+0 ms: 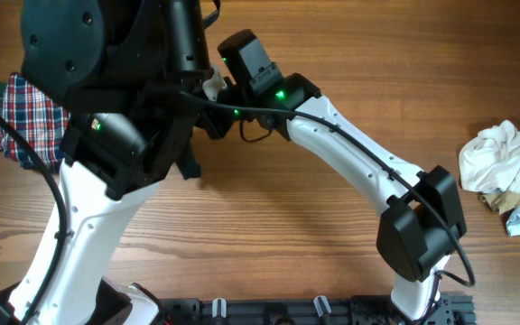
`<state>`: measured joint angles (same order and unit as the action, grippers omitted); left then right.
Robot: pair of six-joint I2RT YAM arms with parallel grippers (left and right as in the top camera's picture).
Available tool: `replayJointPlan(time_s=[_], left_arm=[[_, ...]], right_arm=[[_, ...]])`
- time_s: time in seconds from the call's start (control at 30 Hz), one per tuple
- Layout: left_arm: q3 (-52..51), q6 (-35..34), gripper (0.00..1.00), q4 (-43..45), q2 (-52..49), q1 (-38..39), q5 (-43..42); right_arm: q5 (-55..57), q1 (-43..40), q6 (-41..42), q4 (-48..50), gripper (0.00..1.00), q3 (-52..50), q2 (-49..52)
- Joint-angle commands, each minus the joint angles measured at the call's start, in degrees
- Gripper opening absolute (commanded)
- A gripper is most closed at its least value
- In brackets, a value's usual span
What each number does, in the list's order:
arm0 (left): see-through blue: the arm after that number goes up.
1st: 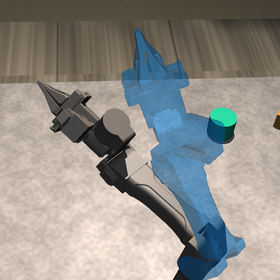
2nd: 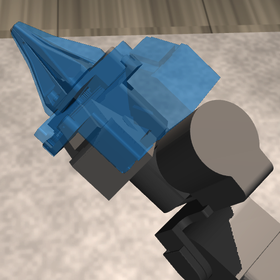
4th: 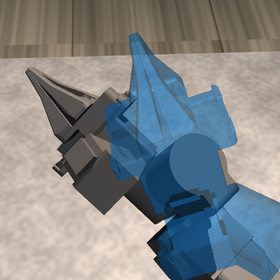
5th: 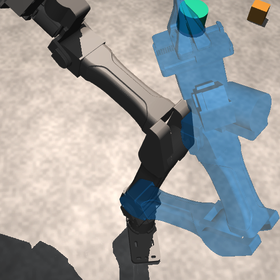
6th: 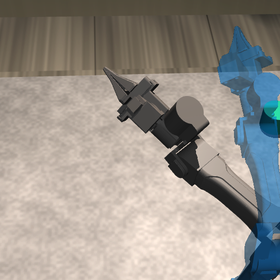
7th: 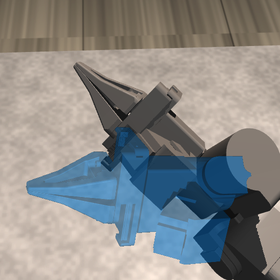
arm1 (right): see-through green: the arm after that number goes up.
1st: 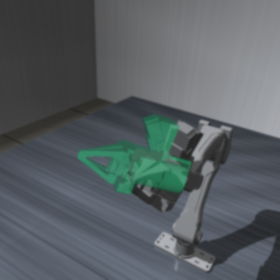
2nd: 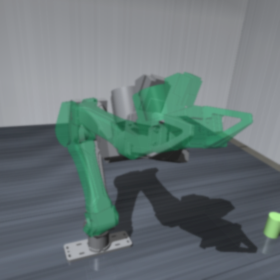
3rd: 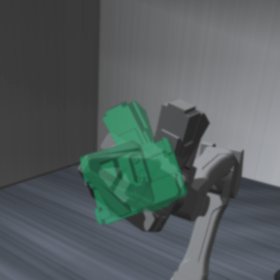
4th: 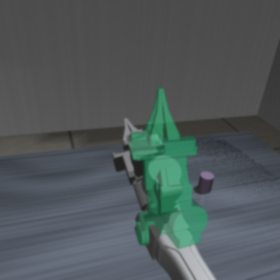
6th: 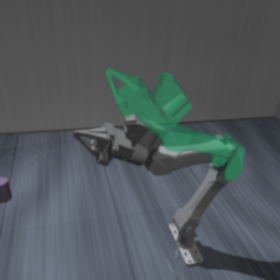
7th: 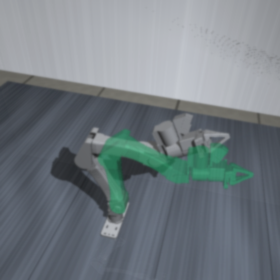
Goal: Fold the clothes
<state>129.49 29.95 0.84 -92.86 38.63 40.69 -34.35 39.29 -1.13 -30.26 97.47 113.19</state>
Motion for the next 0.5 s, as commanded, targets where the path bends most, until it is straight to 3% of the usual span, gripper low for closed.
replayJointPlan(time_s=[0.0, 0.27, 0.47], left_arm=[[1.0, 3.0, 0.08, 0.9, 0.3, 0.1, 1.5], [1.0, 4.1, 0.09, 0.9, 0.3, -1.9, 5.7], [1.0, 0.8, 0.09, -1.8, 0.2, -1.9, 8.1]], right_arm=[[11.4, -3.4, 0.6, -5.6, 0.04, -0.4, -2.6], [20.7, -24.1, 8.8, -11.5, 0.04, -0.4, -23.5], [25.6, -36.0, 8.8, -13.6, 0.04, -0.4, -33.3]])
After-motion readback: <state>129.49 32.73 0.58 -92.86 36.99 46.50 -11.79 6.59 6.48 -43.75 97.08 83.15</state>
